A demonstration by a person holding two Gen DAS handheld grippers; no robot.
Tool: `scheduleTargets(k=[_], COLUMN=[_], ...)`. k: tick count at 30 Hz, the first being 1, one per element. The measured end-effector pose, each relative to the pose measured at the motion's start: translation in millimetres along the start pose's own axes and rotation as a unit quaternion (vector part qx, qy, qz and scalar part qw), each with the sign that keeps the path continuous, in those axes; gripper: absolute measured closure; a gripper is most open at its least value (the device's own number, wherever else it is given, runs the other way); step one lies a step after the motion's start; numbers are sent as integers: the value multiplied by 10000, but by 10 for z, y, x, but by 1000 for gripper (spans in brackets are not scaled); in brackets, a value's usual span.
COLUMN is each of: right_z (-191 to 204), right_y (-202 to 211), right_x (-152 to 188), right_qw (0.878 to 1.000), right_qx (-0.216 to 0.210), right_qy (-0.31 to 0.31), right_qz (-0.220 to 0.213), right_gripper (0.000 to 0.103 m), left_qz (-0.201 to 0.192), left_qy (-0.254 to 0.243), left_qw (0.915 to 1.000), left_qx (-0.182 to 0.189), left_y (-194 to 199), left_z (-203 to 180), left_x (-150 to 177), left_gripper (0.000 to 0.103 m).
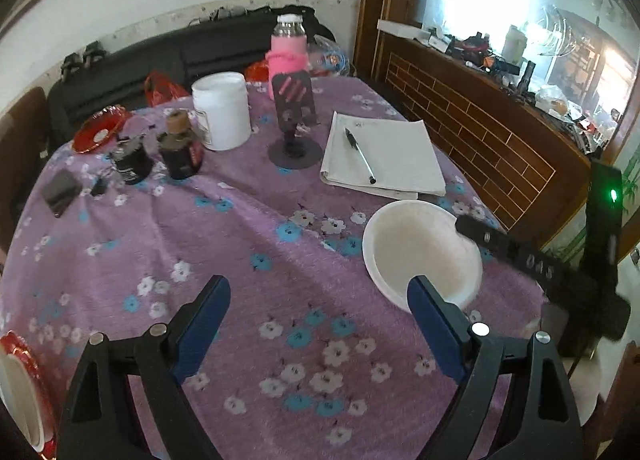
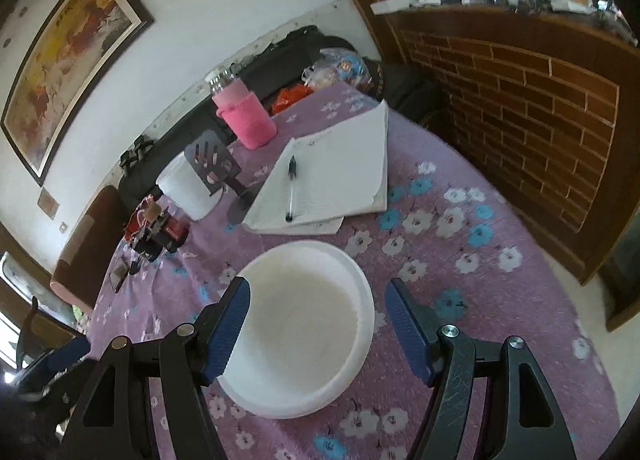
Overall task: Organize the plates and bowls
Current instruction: 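Move the right tool toward the white bowl beside the notepad, then grasp the rim of the white bowl with the right tool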
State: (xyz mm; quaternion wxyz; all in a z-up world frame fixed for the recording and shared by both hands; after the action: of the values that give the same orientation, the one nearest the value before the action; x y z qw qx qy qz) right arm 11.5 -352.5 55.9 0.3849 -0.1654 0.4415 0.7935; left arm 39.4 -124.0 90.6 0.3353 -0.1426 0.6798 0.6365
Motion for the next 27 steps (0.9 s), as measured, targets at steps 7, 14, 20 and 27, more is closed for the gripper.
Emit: scheduleTargets(k=[7, 14, 20, 27], right_z=[-96, -171, -187, -174], right_y=[-113, -178, -225, -243], right_x=[38, 92, 134, 161], right_qw=[9999, 9993, 9983, 9985], right_qx=[-40, -185, -282, -230], right_qy=[18, -154, -262, -197], right_qz=[108, 289, 436, 466], right_gripper=[33, 40, 41, 45], left_qz=[516, 681, 765, 821], left_qy=[246, 574, 396, -38], left_qw=[9981, 9939, 9936, 9944], left_qx=[243, 647, 736, 669], left_y=[-507, -850, -1058, -1215], left_z=[-70, -138, -327, -504], left_x=[-120, -259, -307, -342], left_gripper=[45, 55, 55, 55])
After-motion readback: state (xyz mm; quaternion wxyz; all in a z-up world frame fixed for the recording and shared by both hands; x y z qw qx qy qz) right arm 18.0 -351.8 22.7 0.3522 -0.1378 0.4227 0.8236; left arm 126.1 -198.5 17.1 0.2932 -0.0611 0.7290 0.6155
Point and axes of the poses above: each gripper's, at about its wrist camera, not at the fingertips, and y roughly against the way its jaws point, z to its left, x to its underside, the point moved 3 cm from there along -y, roughly the way its jaws point, and after that the axes turned 8 degrees about -x, right-handed, at the moved point
